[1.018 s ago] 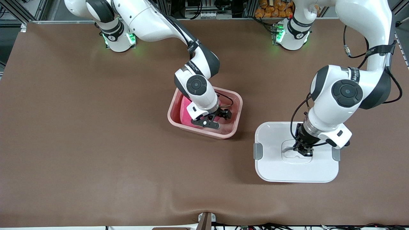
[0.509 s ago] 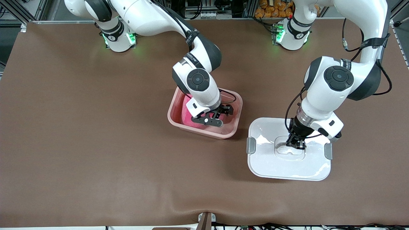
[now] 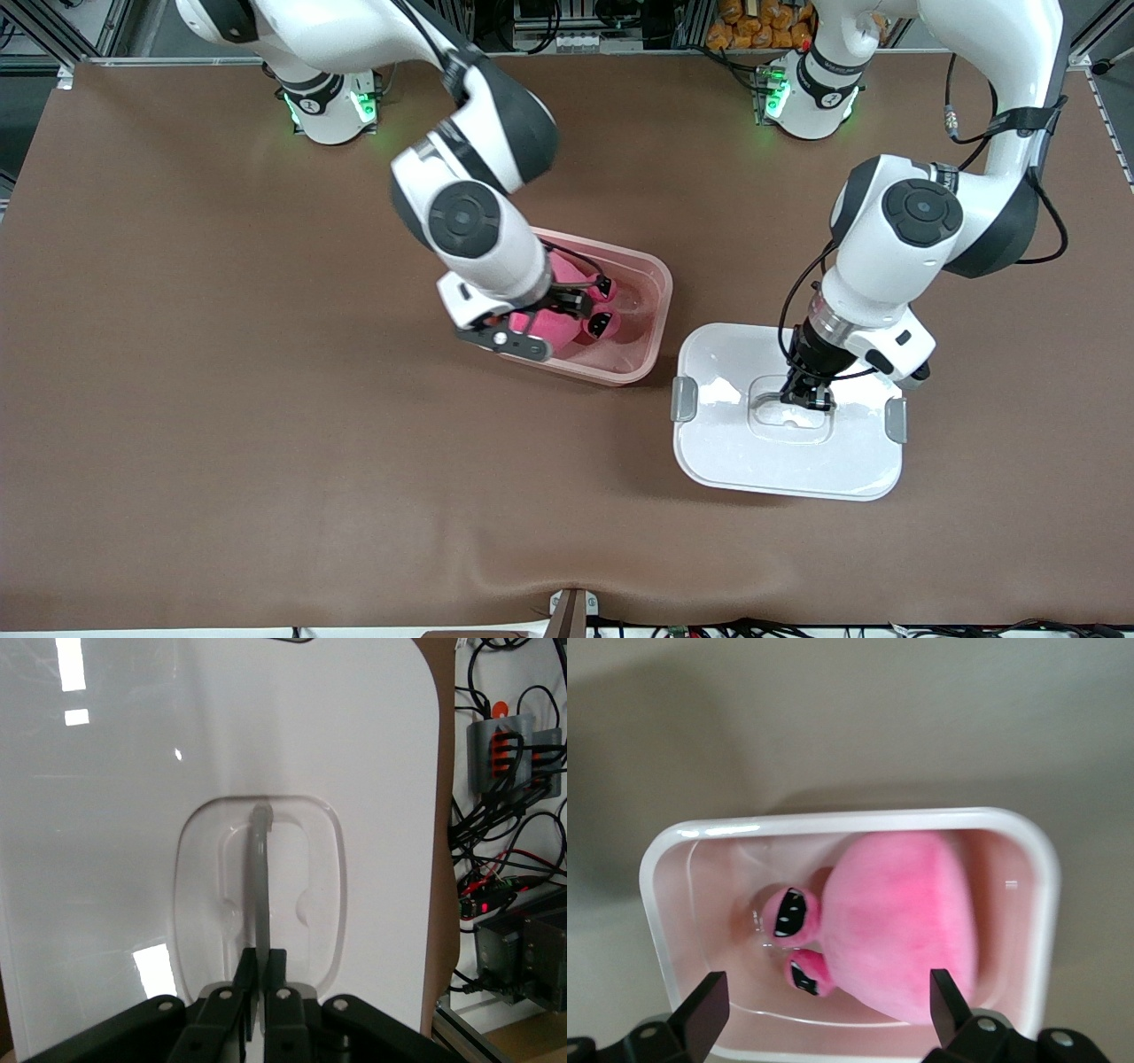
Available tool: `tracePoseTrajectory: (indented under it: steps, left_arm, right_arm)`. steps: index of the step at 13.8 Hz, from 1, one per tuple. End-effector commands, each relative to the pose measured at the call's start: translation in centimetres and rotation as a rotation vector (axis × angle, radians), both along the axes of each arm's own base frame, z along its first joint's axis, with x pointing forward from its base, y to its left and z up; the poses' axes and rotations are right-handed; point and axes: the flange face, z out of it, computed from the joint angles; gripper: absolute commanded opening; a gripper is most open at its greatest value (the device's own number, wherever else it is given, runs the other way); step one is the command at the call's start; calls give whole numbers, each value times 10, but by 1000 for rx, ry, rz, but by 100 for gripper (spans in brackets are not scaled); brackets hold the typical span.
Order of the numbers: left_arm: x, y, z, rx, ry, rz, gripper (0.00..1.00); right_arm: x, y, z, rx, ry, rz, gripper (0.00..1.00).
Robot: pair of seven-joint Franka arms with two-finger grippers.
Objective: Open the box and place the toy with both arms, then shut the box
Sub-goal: 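Move the lid over the tub while the right gripper withdraws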
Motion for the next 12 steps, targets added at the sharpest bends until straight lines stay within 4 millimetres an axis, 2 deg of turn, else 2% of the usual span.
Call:
tracePoseTrajectory:
  steps: [1, 3, 5, 8, 10, 12]
  left_arm:
    - [-42, -15, 10, -38, -68, -58, 0]
    - [-62, -41, 17, -57, -81, -89, 0]
    - [-78, -72, 21, -85, -78, -70, 0]
    - [-107, -117, 20, -107, -50, -91, 0]
    - [-139, -156, 15, -32, -31, -148, 0]
    - [-156, -177, 18, 32, -44, -171, 0]
  right_arm:
    - [-1, -34, 39, -28, 7, -19, 100]
    - [7, -72, 61, -39, 39, -56, 100]
    - [5, -98, 85, -48, 57, -77, 100]
    - [11, -147, 117, -51, 55, -98, 100]
    - [11, -184, 136, -47, 68, -66, 100]
    - [10, -219, 154, -40, 86, -91, 100]
